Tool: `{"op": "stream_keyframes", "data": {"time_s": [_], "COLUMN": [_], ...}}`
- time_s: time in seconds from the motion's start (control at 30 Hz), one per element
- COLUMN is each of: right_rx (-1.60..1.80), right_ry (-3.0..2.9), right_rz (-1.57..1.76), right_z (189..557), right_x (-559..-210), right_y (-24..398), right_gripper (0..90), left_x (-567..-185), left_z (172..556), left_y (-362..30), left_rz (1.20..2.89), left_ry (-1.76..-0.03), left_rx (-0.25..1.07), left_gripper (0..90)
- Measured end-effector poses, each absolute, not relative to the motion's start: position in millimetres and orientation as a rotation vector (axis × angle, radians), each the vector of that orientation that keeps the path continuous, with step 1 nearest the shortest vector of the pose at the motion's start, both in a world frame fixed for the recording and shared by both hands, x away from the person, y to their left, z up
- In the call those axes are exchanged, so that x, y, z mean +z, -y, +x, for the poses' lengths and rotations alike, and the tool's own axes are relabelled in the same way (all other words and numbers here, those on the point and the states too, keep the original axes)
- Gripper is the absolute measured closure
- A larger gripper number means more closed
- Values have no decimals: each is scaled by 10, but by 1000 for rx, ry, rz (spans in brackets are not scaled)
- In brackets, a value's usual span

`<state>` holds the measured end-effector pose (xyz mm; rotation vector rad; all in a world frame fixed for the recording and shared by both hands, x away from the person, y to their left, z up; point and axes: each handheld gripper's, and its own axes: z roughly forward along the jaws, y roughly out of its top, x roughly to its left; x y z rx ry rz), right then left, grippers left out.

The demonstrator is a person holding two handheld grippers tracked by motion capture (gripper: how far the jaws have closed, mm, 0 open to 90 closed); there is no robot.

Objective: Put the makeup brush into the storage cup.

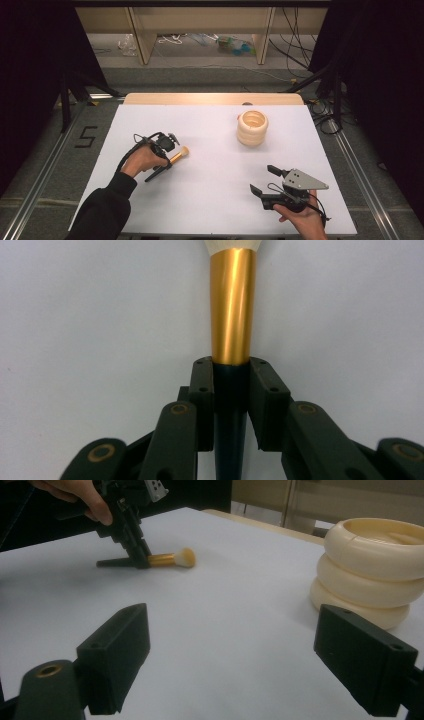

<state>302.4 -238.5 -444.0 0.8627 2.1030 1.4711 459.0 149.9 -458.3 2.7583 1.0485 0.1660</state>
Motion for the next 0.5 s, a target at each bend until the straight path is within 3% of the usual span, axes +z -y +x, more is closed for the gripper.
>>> {"op": "stream_keyframes", "data": {"time_s": [0.27,0.5], "right_rx": [1471,1474], "right_ry": [-2114,-2110], "right_rz": [882,880], "right_z": [3011,3012], "right_x": [-4437,-4440], "right_y": [2384,2383], "right_gripper": [158,157], "left_x": [-4515,-4391], "left_z": [4597,4619], "left_y": [-1547,-1559], "left_rz": [2712,2592], "left_ry": [-1003,-928], "left_rx": [160,237], "left_gripper": [744,744]}}
